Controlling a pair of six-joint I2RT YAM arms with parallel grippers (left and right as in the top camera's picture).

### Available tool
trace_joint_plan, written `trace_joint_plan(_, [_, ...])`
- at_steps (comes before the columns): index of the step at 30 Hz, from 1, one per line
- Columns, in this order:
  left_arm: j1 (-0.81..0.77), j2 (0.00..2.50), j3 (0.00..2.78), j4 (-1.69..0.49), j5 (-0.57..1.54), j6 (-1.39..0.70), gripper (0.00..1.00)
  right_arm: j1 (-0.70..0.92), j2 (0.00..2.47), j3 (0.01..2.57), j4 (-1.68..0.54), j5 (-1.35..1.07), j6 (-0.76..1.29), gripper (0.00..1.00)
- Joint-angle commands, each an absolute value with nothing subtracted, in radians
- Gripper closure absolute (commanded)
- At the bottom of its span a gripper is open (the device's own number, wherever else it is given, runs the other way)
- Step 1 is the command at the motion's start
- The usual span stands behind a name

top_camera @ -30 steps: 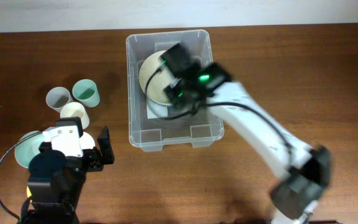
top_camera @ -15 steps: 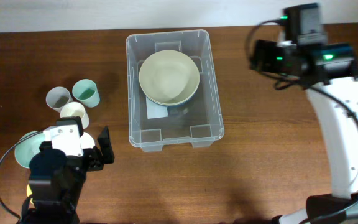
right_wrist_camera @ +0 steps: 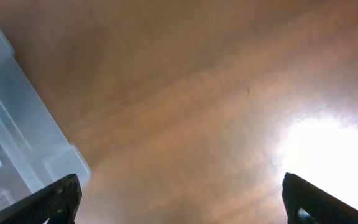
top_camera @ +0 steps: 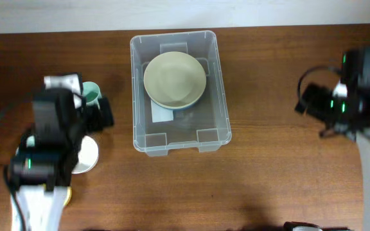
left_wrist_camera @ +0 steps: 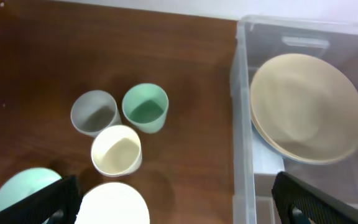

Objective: Pack container
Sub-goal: 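Withdraw the right gripper to the right side of the table, then move the left gripper to the mint green cup and grasp it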

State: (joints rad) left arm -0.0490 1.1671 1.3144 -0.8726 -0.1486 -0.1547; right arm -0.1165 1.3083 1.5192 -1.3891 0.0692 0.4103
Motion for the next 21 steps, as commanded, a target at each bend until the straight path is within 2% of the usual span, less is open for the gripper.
trace_joint_plan(1, [-0.006, 1.314, 1.467, -0.883, -0.180, -0.165, 0.00, -0.117, 1.246, 1.357, -1.359, 0.056, 0.395, 0.01])
trace_joint_plan(8, [0.049, 1.624, 1.692, -0.884, -0.172, -0.164, 0.00, -0.117, 1.225, 1.179, -1.288, 0.056, 0.371, 0.01])
trace_joint_plan(21, [0.049, 1.977, 1.710, -0.872, -0.109, -0.164, 0.00, -0.117, 1.225, 1.173, -1.263, 0.057, 0.364, 0.01])
